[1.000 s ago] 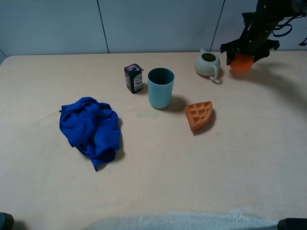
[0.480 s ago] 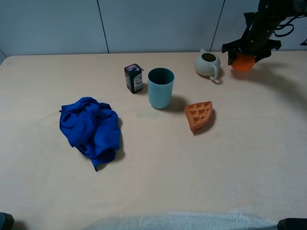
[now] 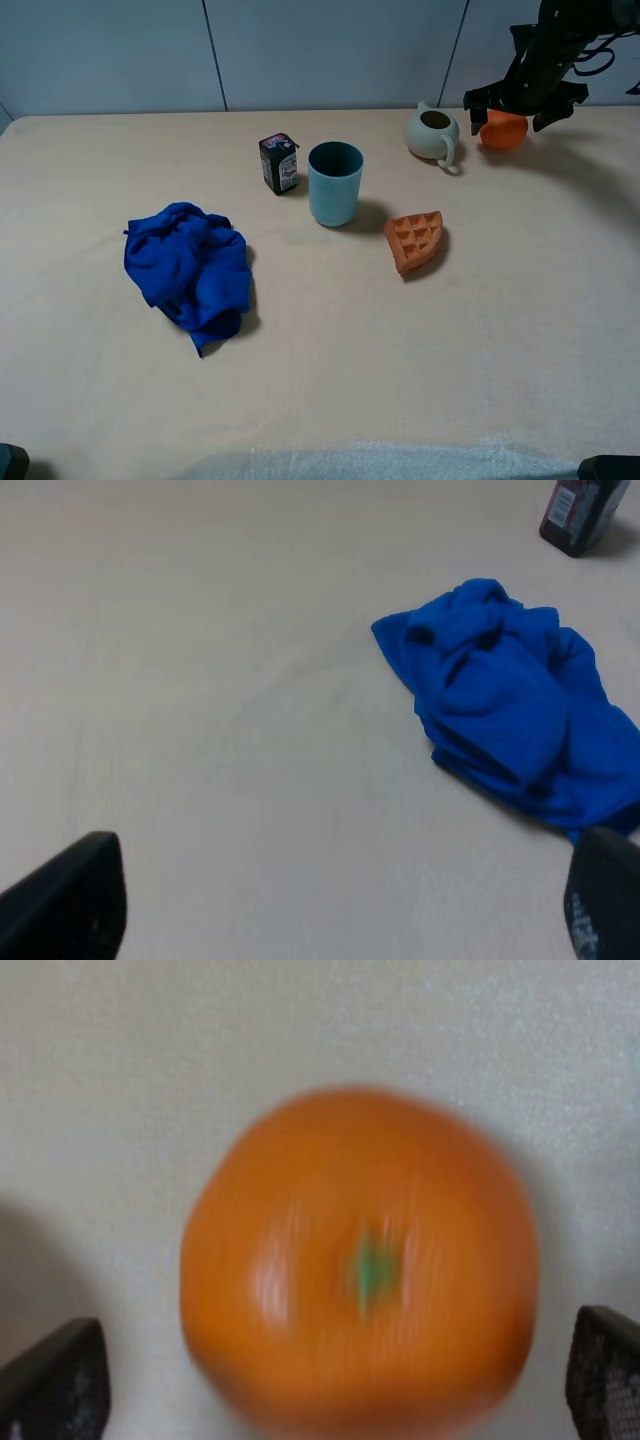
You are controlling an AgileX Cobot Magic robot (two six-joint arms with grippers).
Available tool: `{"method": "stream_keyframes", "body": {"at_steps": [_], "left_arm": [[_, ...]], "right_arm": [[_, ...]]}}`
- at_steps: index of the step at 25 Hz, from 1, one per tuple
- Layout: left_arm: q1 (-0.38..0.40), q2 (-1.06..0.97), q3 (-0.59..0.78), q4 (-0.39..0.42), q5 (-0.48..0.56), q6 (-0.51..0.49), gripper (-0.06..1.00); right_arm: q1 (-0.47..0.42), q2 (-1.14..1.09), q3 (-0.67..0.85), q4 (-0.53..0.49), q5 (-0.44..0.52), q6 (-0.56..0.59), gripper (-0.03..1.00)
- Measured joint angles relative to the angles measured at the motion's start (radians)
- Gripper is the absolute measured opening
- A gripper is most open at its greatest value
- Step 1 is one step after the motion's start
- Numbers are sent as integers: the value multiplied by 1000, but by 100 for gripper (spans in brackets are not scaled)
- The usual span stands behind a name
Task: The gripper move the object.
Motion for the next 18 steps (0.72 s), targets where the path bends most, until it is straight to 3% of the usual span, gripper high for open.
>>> {"method": "stream_keyframes", "body": {"at_steps": [18], "left_arm": [[0, 0, 0, 0, 0, 0, 88]], "right_arm": [[0, -48, 0, -3, 39, 3, 69]]}}
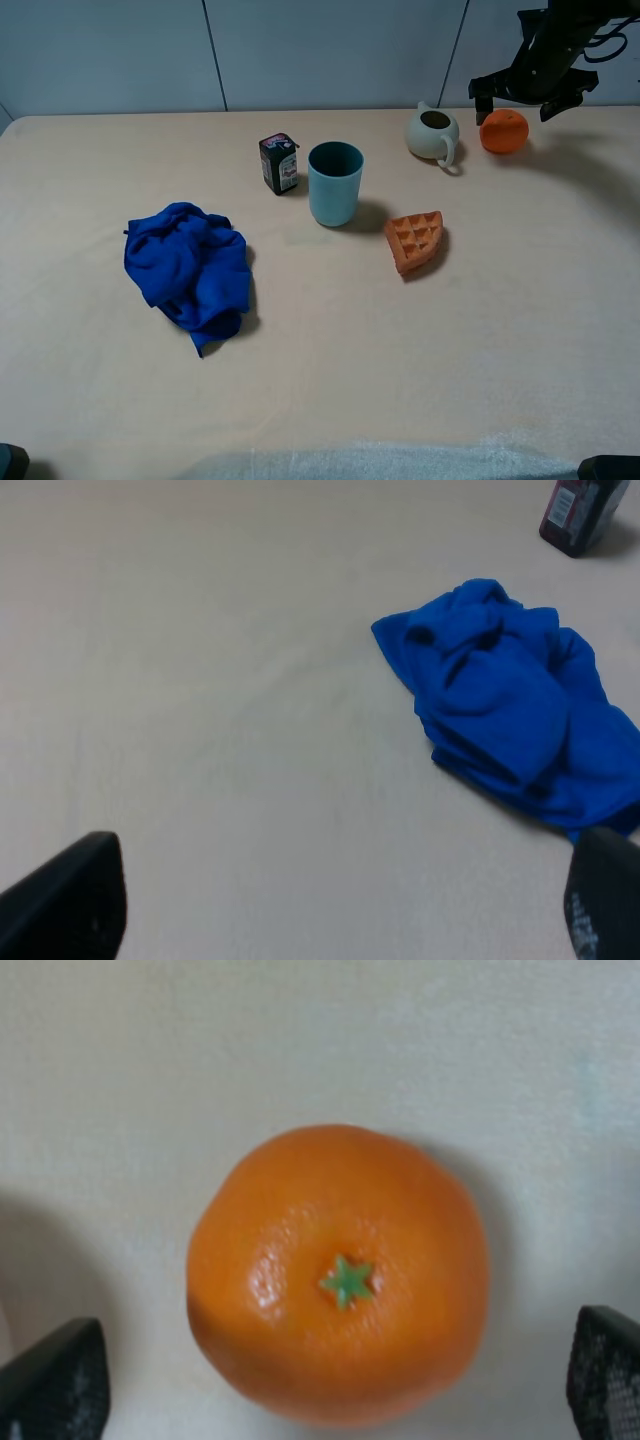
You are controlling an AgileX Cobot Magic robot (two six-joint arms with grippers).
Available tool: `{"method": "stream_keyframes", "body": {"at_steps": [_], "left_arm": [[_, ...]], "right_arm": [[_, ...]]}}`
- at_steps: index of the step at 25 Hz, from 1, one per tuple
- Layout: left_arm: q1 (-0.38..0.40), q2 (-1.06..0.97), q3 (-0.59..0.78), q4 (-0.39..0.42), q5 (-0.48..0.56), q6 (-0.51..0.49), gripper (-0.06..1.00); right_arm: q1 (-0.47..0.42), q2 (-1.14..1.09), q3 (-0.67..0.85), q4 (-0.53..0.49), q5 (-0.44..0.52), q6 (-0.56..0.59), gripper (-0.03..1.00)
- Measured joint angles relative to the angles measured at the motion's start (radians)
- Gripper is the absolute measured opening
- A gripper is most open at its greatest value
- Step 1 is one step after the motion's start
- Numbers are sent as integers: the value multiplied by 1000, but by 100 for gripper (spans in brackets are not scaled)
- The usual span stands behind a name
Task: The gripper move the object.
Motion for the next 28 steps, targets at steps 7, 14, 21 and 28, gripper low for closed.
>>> {"method": "stream_keyframes", "body": {"at_steps": [7, 14, 21, 28], "left_arm": [[0, 0, 0, 0, 0, 0, 88], [0, 0, 0, 0, 0, 0, 88], [0, 0, 0, 0, 0, 0, 88], [0, 0, 0, 0, 0, 0, 88]], "right_arm": [[0, -52, 0, 5, 94, 0, 69], [0, -153, 0, 70, 163, -37, 69], [0, -253, 0, 166, 281, -93, 69], [0, -338, 0, 203, 437, -124, 69]]}}
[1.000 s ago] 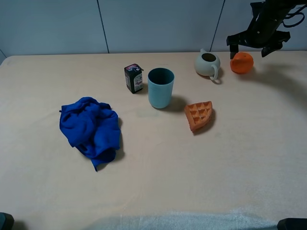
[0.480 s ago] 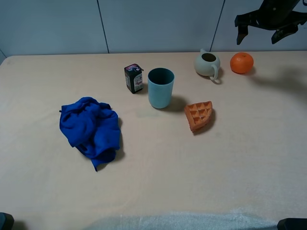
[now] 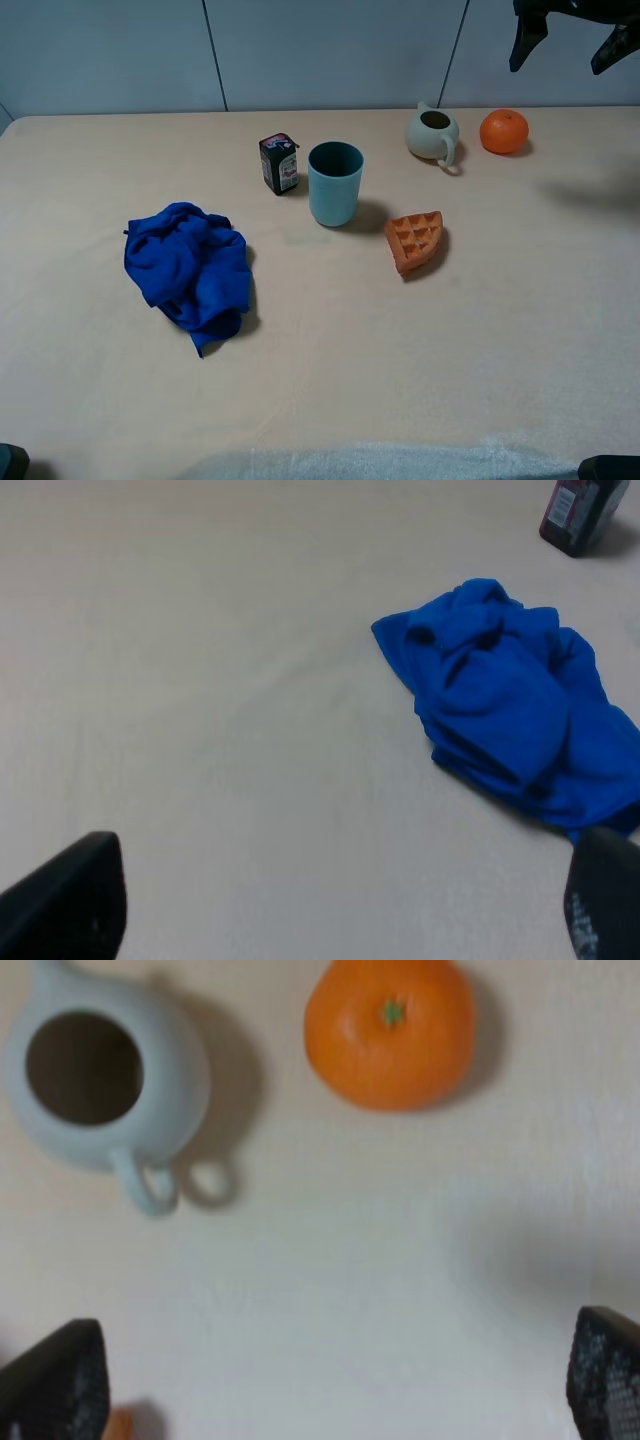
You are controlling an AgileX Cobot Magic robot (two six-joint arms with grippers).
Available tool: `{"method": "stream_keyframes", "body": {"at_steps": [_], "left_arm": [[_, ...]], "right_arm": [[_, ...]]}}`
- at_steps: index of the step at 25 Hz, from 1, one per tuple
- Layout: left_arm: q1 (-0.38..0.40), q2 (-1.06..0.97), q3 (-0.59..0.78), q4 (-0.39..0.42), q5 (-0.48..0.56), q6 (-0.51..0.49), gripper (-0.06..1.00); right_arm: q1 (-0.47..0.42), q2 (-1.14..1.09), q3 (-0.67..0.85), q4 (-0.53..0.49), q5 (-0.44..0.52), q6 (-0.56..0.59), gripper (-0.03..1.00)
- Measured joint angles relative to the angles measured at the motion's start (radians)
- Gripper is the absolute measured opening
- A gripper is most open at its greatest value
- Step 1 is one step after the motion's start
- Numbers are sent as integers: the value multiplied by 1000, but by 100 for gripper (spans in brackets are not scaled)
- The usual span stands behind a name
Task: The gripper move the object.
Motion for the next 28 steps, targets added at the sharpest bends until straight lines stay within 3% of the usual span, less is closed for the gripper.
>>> {"method": "stream_keyframes", "body": {"at_steps": [4, 16, 28], "left_arm": [[0, 0, 0, 0, 0, 0, 88], [0, 0, 0, 0, 0, 0, 88], [0, 0, 0, 0, 0, 0, 88]], "right_arm": [[0, -45, 0, 16, 67, -35, 69], [2, -247, 17, 79, 77, -78, 69], [2, -648, 374, 73, 78, -86, 69]]}}
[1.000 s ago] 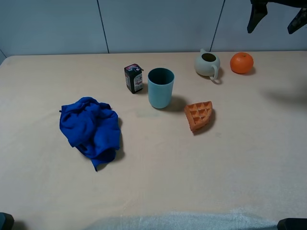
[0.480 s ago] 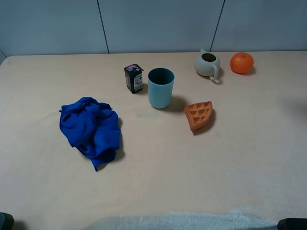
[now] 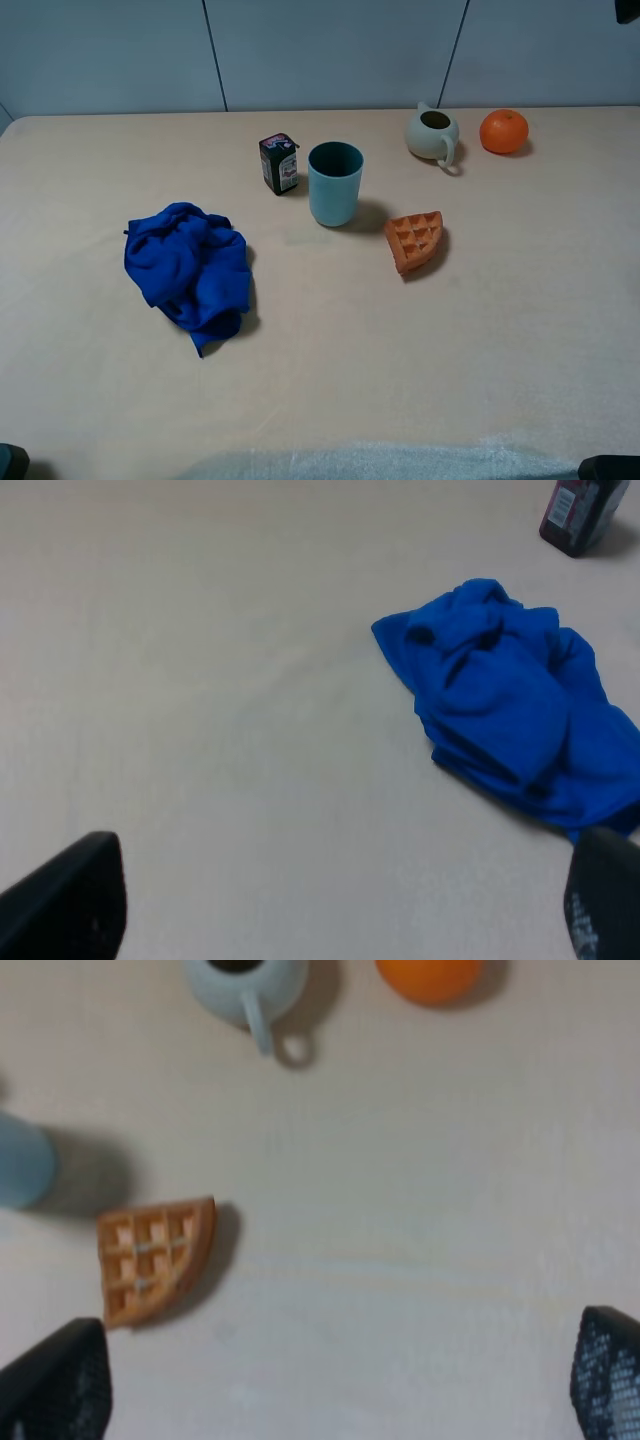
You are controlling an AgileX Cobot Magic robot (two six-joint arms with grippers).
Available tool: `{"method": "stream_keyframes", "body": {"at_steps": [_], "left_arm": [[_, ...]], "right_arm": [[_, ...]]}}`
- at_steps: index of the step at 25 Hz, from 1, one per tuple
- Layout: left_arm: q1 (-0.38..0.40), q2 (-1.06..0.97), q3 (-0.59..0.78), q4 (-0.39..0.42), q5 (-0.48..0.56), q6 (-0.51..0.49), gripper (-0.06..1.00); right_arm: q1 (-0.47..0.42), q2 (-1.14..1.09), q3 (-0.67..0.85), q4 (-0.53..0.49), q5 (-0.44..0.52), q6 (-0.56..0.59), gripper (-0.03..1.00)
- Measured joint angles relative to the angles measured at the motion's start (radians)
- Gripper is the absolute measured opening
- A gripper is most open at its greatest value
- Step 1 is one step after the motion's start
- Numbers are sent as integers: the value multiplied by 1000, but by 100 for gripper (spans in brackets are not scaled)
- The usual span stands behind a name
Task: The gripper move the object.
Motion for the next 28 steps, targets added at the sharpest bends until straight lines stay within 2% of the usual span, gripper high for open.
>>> {"method": "stream_keyframes", "body": {"at_steps": [14, 20, 28], "left_arm": [[0, 0, 0, 0, 0, 0, 88], [0, 0, 0, 0, 0, 0, 88], [0, 0, 0, 0, 0, 0, 88]], "right_arm": [[0, -553, 384, -11, 2, 0, 69], [0, -794, 469, -12, 4, 0, 69], [0, -1010, 523, -12, 4, 0, 69]]}}
